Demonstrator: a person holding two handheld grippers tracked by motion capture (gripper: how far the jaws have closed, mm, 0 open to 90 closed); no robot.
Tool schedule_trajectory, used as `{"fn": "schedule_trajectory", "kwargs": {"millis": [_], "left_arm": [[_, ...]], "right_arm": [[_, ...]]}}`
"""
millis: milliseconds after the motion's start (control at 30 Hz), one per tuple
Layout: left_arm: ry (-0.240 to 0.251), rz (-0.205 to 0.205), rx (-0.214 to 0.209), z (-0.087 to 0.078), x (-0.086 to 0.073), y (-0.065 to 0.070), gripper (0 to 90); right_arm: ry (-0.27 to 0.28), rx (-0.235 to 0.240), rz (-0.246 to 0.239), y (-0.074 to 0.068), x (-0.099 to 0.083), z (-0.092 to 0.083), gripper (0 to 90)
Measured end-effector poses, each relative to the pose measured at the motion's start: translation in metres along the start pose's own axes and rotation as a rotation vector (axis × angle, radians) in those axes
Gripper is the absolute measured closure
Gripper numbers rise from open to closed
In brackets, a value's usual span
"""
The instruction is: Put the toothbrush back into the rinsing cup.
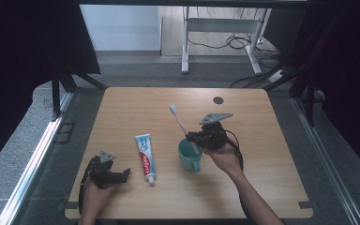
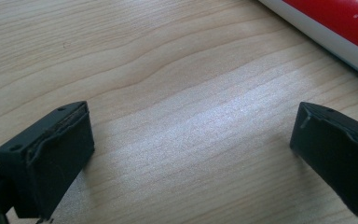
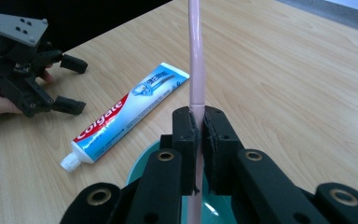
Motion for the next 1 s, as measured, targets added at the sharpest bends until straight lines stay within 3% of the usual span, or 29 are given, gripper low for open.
{"fn": "schedule_trajectory", "kwargs": {"millis": [1000], "left_arm": [[-0.001,-0.001,-0.001,0.000,0.000,0.000,0.0]], "right_arm": [[-0.095,0.034,0.027,0.005,-0.029,0.030,83.2]]}}
Point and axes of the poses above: each handheld gripper's, and its own axes: z roughly forward along the jaws, x roughly out of its top, y roughly to its right, the point moved 4 cm from there along z, roughly forward along the jaws, and after that the axes turned 11 degrees about -y, right-handed, at the moved point
